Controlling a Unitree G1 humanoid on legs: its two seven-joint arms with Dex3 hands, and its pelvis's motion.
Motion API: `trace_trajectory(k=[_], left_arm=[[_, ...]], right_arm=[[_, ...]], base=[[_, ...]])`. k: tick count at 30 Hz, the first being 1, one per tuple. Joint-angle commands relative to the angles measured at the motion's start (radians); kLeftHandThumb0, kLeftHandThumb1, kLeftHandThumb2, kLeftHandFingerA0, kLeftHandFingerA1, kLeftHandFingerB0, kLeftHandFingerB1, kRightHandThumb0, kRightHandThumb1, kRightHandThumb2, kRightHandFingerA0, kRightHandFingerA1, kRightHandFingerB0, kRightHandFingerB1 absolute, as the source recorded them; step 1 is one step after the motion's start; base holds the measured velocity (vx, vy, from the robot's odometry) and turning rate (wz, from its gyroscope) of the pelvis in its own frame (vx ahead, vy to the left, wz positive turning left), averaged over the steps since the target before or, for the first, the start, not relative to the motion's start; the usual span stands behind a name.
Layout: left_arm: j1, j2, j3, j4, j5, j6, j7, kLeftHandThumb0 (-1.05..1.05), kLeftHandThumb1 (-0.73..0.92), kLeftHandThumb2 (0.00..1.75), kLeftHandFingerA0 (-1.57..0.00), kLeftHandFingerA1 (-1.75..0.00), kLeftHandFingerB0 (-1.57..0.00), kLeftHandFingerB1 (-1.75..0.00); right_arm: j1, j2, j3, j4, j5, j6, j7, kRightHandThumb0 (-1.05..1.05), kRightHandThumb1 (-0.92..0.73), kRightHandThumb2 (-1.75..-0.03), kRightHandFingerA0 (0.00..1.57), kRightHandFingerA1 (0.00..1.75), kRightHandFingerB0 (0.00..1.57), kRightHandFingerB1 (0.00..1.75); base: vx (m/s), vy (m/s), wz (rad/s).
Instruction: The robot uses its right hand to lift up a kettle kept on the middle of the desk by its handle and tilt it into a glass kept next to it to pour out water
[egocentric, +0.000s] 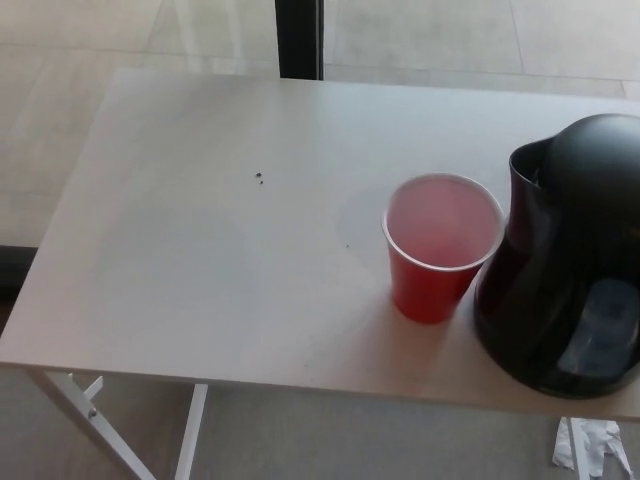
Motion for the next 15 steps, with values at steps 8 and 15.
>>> trace_trajectory(k=[8,15], left_arm=[[0.009,0.013,-0.012,0.002,-0.007,-0.047,0.0,-0.81,0.81,0.64,-0.49,-0.51,-0.3,-0.38],[0.008,0.011,-0.011,0.0,-0.011,-0.046,0.0,-0.86,0.66,1.03,-0.44,-0.6,-0.25,-0.5]], right_arm=[[-0.048,-0.048,0.158,-0.068,-0.137,-0.009,0.021,-0.62,-0.59,-0.58,0.0,0.0,0.0,0.0],[-0.054,-0.034,0.161,-0.079,-0.144,0.036,0.01,-0.78,-0.43,-0.76,0.0,0.05,0.0,0.0]], base=[[0.0,0.0,0.0],[0.0,0.0,0.0]])
